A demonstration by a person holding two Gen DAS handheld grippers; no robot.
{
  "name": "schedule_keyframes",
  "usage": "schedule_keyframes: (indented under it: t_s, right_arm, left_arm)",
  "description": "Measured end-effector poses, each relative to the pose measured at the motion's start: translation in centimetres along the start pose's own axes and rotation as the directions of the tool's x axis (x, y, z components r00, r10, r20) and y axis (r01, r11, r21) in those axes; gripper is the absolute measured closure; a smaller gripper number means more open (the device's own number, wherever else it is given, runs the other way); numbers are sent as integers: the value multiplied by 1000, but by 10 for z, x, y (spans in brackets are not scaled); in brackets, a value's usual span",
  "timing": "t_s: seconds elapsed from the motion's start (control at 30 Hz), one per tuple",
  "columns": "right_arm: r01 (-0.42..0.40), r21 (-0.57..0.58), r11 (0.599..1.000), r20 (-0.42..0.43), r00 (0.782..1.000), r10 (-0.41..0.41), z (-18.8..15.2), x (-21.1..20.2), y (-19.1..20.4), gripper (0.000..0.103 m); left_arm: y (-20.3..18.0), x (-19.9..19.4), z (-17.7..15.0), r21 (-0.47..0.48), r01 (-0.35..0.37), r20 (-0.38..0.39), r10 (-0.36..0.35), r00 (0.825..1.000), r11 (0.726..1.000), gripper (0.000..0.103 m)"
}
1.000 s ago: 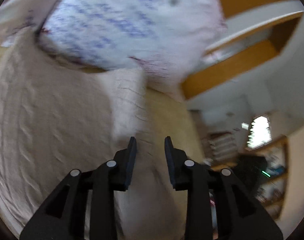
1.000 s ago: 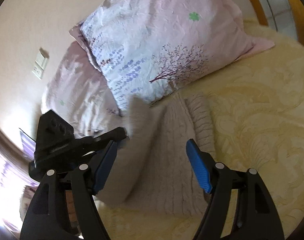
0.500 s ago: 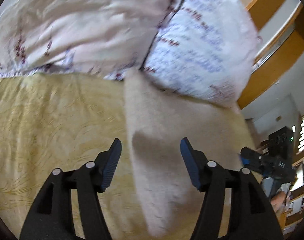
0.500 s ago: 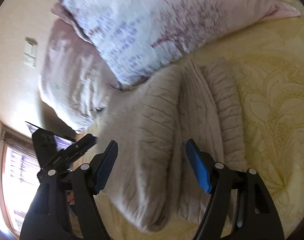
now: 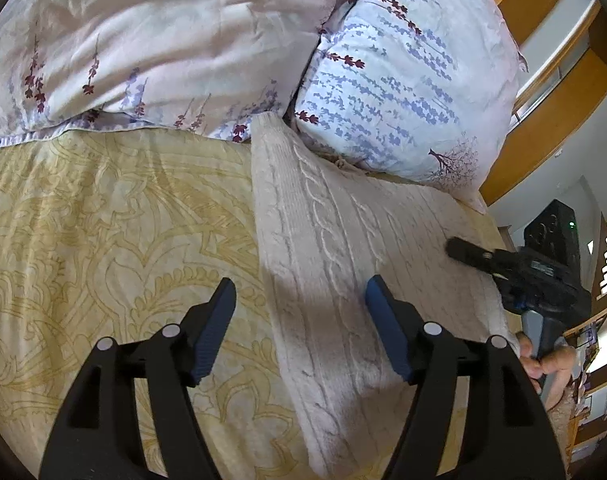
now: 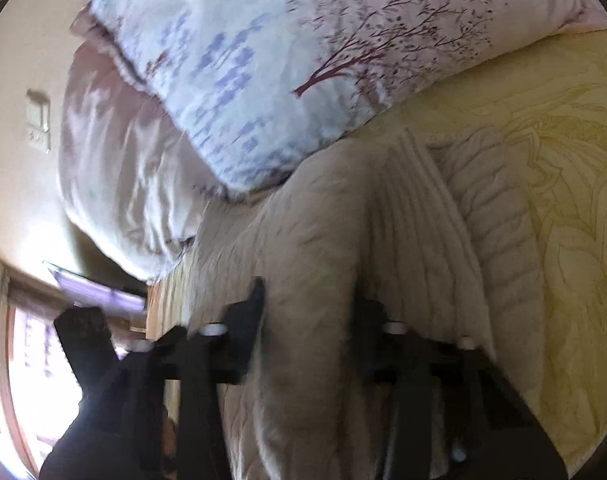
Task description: Fold small clothes
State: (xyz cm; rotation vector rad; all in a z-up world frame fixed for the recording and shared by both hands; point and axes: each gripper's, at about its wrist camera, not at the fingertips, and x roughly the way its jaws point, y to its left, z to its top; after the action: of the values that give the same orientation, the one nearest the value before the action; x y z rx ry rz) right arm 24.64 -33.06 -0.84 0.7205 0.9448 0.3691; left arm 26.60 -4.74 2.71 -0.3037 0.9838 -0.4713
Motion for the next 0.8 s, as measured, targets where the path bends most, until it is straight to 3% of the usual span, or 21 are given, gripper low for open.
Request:
schedule_keyframes:
  t_s: [0.1, 0.17, 0.27, 0.43, 0.63, 0.73, 0.8]
  right_arm:
    - [77, -109, 991, 70, 995, -70, -4, -7, 16, 84]
    - [181, -271, 945, 167, 976, -139, -17, -18, 43, 85]
    - [292, -419, 860, 282, 942, -182, -32, -35, 72, 85]
    - [413, -467, 782, 397, 888, -232, -41, -63, 89, 85]
    - [472, -374, 798, 402, 858, -319, -32, -75, 53, 85]
    - [478, -299, 826, 311, 867, -389, -25, -57, 18, 85]
    - [458, -253, 852, 264, 880, -394, -23, -48, 1, 82]
  left_arm:
    - [3, -4, -1, -20, 20, -6, -20, 1000, 1000, 35]
    - [5, -6, -2, -25, 20, -5, -20, 1000, 999, 34]
    - [5, -7, -5, -32, 28, -10, -28, 1000, 999, 32]
    - [-4, -10, -14, -24, 78, -18, -79, 997, 997, 32]
    - [-18, -11, -21, 11, 111, -25, -111, 994, 994, 31]
    - [-21, -8, -25, 22, 120, -40, -119, 992, 993, 31]
    - [-22, -7, -28, 29, 122, -50, -120, 992, 992, 31]
